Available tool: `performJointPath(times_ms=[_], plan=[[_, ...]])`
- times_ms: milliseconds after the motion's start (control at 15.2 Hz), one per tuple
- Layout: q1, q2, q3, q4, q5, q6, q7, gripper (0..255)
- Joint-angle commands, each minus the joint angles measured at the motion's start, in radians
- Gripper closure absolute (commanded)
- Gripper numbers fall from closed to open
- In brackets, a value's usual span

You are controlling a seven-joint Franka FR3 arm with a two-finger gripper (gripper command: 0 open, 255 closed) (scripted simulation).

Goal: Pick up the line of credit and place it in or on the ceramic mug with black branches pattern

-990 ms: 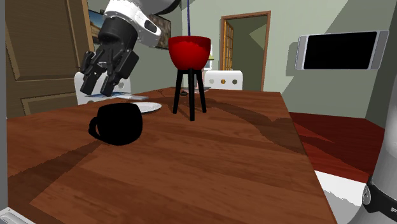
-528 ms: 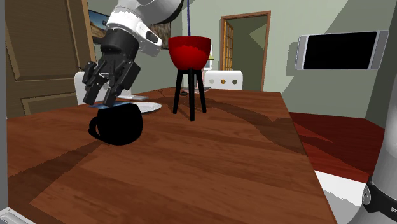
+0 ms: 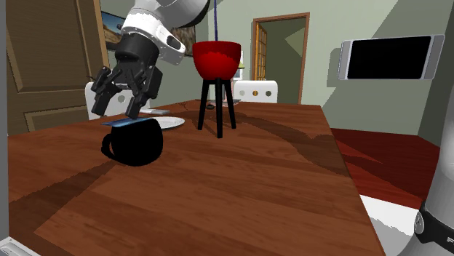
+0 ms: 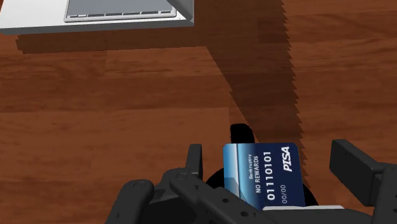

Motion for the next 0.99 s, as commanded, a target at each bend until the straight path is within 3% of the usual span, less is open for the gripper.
performJointPath(times_ms=[0,132,396,924], plan=[[0.000,0.000,0.000,0.000,0.000,0.000,0.000,0],[0.000,0.000,0.000,0.000,0.000,0.000,0.000,0],[-0.034,-0.030,-0.023,0.071,-0.016,-0.116,0.009,0],[-0.034,-0.030,-0.024,0.071,-0.016,-0.116,0.009,0]])
